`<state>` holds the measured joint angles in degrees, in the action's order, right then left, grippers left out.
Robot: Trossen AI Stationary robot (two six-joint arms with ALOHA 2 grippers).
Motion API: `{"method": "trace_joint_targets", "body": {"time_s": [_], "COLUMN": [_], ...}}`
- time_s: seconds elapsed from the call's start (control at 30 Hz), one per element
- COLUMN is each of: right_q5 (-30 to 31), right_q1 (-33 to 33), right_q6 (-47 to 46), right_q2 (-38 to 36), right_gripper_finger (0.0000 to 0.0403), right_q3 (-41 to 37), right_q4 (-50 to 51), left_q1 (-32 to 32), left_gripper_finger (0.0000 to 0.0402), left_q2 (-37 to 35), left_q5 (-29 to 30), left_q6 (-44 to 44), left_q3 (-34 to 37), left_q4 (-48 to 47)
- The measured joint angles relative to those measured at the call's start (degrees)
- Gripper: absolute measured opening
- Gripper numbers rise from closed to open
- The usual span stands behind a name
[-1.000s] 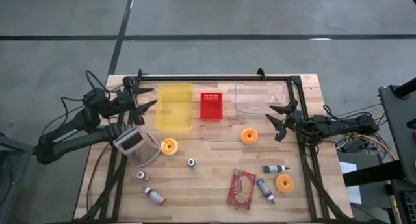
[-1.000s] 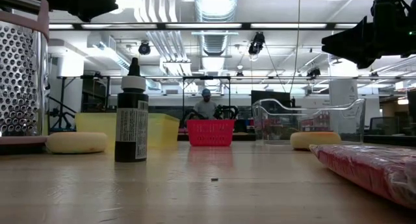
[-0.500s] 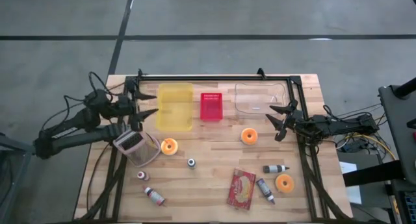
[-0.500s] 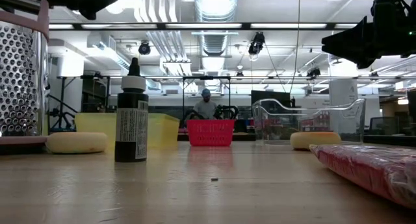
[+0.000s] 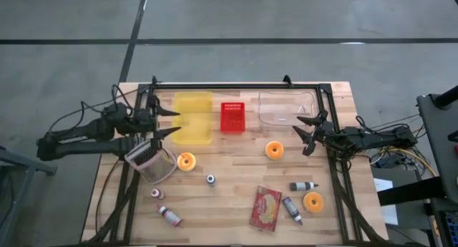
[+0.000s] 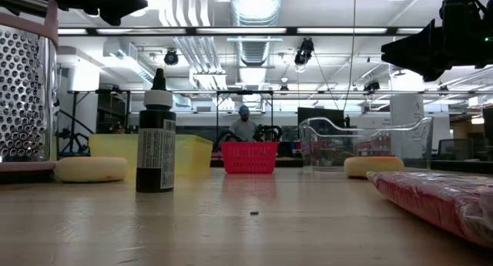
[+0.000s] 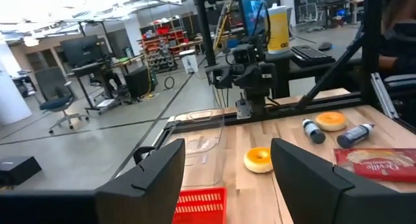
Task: Pick & Place Food Item
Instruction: Put the red food coloring bottle into the yellow bin
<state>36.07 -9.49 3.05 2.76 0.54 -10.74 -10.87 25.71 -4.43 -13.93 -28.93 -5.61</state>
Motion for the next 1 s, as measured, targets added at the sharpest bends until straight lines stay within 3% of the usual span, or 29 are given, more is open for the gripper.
{"method": "trace_joint_targets", "body": {"time_s": [1.0], "right_q5": [0.0], "right_q1": [0.0], "right_q6": [0.0], "right_q2": [0.0], "right_gripper_finger": [0.0203], "right_q3": [0.0], "right_q4": [0.0], "left_q1": [0.8], "left_gripper_finger": [0.0232], "left_q2": [9.7], "left_q5": [0.0], "left_q6": [2.6], "left_q3": [0.2], "left_q4": [-1.0]}}
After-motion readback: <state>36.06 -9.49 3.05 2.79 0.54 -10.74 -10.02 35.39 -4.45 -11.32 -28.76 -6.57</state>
